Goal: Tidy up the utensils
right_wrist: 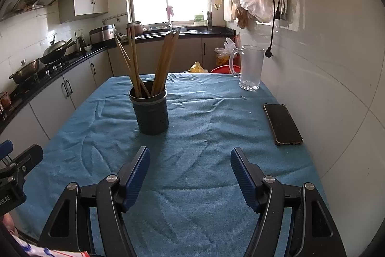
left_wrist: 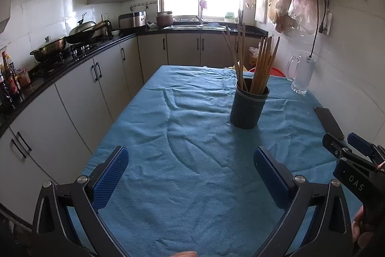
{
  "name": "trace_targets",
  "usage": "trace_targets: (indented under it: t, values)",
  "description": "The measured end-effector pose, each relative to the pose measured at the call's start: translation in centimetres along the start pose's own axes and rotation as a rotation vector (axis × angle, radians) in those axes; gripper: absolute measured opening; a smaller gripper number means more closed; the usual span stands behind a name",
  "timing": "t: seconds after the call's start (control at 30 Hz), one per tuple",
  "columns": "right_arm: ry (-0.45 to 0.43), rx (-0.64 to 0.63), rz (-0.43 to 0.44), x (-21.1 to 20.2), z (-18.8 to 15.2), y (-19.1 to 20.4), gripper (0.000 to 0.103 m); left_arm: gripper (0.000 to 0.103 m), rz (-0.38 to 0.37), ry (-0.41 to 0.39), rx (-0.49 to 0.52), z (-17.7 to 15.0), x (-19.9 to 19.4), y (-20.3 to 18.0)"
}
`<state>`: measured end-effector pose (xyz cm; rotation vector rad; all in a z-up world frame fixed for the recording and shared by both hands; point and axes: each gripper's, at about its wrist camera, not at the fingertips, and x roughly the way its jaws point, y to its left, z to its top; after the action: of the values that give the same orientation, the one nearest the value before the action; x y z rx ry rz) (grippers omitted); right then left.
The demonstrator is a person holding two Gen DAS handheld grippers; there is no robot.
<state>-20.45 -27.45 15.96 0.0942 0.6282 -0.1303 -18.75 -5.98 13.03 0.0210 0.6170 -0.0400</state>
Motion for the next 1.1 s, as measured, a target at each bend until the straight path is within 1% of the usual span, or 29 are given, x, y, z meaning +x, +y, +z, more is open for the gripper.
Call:
trace_targets:
  t: [0.27,0.57,1.1]
  values:
    - [0.009,-0.031,-0.021,1.1,-0.2,0.6,0.075,0.103,-0.009,0.048,0.008,-0.1,1.7,-0.1]
    - [0.025,-0.016,-0.027,2.1,-0.4,0.2,0.075,0.103,-0.019,0.089,0.001,-0.4,3.1,-0.1]
    - [0.051,-0.009,-0.021,3.2,-0.9,0.0,0.076,0.103,-0.018,0.126,0.013,-0.8,4.1,-0.7]
